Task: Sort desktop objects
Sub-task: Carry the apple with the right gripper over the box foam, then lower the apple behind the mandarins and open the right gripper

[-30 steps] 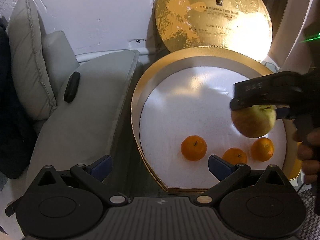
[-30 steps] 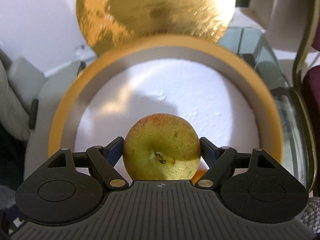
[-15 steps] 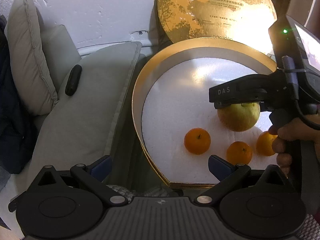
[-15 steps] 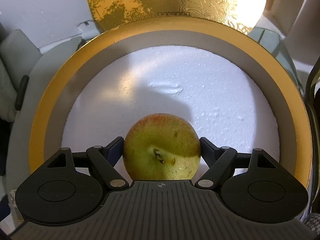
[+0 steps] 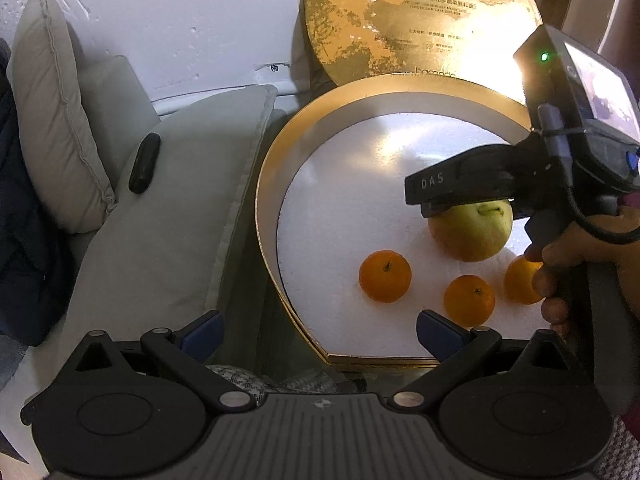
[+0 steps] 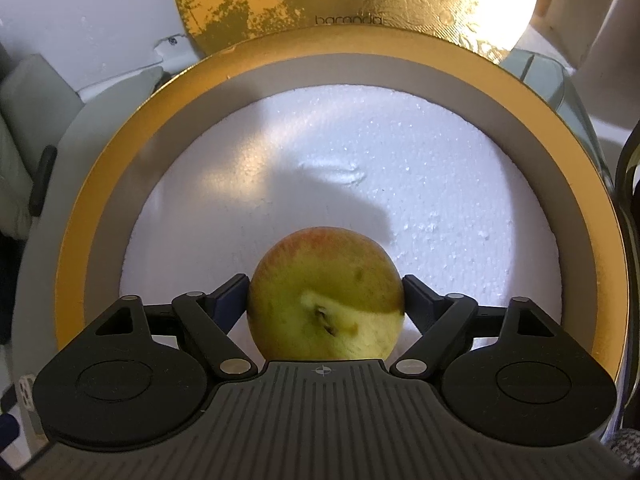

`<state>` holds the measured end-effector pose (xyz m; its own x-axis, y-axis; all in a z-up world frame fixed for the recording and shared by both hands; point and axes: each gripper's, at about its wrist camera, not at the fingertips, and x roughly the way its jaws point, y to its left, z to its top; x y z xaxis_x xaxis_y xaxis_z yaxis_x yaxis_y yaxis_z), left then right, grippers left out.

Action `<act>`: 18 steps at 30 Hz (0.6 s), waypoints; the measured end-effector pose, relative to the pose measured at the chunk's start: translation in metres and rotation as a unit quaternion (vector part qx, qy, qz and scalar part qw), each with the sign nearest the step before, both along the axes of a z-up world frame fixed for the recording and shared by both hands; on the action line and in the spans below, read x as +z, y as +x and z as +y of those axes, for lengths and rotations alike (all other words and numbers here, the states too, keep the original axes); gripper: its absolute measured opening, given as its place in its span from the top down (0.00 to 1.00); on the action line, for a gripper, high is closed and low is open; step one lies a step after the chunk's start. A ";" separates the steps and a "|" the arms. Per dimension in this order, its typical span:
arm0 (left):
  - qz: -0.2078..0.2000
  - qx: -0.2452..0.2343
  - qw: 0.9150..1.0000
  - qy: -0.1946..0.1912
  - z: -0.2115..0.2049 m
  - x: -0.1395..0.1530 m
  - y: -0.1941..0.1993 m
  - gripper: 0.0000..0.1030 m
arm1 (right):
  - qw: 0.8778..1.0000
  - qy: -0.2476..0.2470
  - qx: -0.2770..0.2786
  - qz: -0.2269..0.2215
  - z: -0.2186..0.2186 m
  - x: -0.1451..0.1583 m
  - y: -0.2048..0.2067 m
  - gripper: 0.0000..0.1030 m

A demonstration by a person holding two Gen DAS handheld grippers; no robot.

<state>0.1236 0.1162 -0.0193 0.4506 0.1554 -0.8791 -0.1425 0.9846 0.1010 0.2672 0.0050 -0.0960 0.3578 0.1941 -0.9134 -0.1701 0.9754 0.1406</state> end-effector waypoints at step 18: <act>-0.028 -0.013 1.000 0.002 -0.010 0.021 -0.018 0.01 | 1.000 0.011 0.016 -0.020 -0.015 0.035 -0.014 0.17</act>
